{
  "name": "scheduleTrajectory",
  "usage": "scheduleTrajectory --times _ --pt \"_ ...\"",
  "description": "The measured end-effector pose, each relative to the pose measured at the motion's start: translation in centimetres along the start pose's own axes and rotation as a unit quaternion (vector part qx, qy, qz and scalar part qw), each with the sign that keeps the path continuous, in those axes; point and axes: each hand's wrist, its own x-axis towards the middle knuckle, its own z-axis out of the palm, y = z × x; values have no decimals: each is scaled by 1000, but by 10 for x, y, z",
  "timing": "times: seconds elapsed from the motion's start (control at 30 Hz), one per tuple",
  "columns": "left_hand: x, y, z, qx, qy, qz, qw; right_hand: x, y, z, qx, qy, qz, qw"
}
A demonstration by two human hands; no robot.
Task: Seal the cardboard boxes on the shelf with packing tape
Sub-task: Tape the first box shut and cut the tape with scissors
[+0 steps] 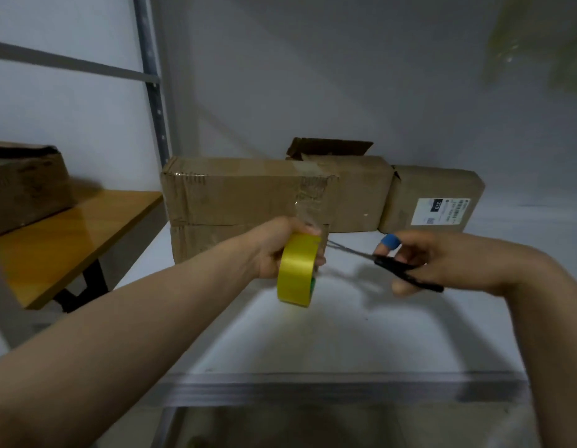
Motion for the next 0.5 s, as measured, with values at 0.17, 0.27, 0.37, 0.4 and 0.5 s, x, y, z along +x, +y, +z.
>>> scheduleTrajectory --times 0.17,0.27,0.37,0.4,0.5 --pt "14 -4 1 -20 49 12 999 35 39 -16 83 8 32 996" --pt "15 -3 1 -4 64 11 998 52 47 -20 99 11 36 994" --pt "14 -2 2 3 70 9 998 69 52 -22 90 9 18 996" --pt "13 -2 3 3 71 9 997 74 52 -23 87 5 11 996" --pt "13 -1 4 1 76 8 997 86 53 -25 89 -9 -2 996"
